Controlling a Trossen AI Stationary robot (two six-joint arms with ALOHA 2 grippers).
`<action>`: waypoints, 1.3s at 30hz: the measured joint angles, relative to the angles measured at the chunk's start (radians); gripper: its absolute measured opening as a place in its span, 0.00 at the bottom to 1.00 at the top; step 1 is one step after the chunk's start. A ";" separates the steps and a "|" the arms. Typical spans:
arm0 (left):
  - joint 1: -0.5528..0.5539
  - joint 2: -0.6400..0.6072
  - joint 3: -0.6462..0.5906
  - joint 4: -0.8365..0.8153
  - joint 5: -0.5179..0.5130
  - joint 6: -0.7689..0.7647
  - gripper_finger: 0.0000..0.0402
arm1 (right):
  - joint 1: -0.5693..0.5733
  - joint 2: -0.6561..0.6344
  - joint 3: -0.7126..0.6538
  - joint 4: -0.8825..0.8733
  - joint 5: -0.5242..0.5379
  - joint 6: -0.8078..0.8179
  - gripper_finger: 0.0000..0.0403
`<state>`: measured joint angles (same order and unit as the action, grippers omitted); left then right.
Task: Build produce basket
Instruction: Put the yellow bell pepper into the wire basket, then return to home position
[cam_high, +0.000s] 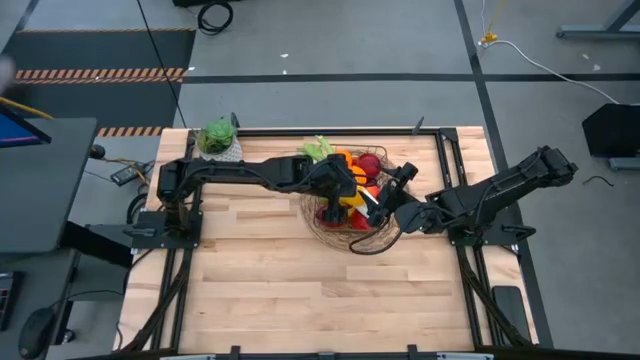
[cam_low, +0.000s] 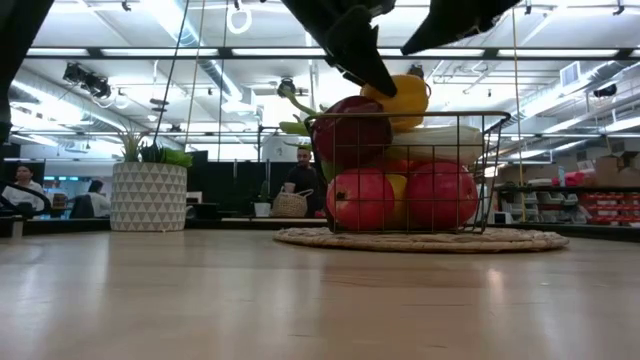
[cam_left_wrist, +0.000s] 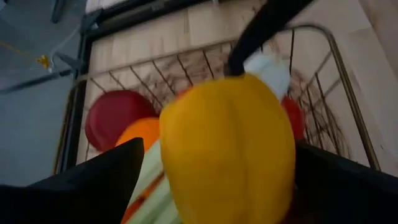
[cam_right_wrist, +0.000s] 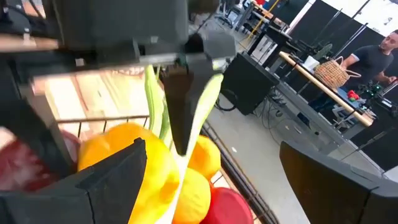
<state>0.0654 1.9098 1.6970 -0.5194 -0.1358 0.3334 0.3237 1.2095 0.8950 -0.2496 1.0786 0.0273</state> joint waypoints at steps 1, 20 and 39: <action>0.000 -0.003 0.000 -0.014 -0.002 -0.002 0.99 | 0.000 0.000 -0.007 -0.002 0.000 0.005 0.93; -0.049 -0.181 0.001 -0.246 -0.029 -0.042 0.99 | 0.001 0.000 -0.083 -0.217 -0.107 0.211 0.93; 0.034 -0.308 -0.352 -0.004 0.007 -0.220 0.99 | 0.093 -0.076 -0.081 -0.333 -0.085 0.346 0.93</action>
<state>0.0994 1.6017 1.3448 -0.5239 -0.1287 0.1138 0.4169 1.1330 0.8140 -0.5827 0.9935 0.3730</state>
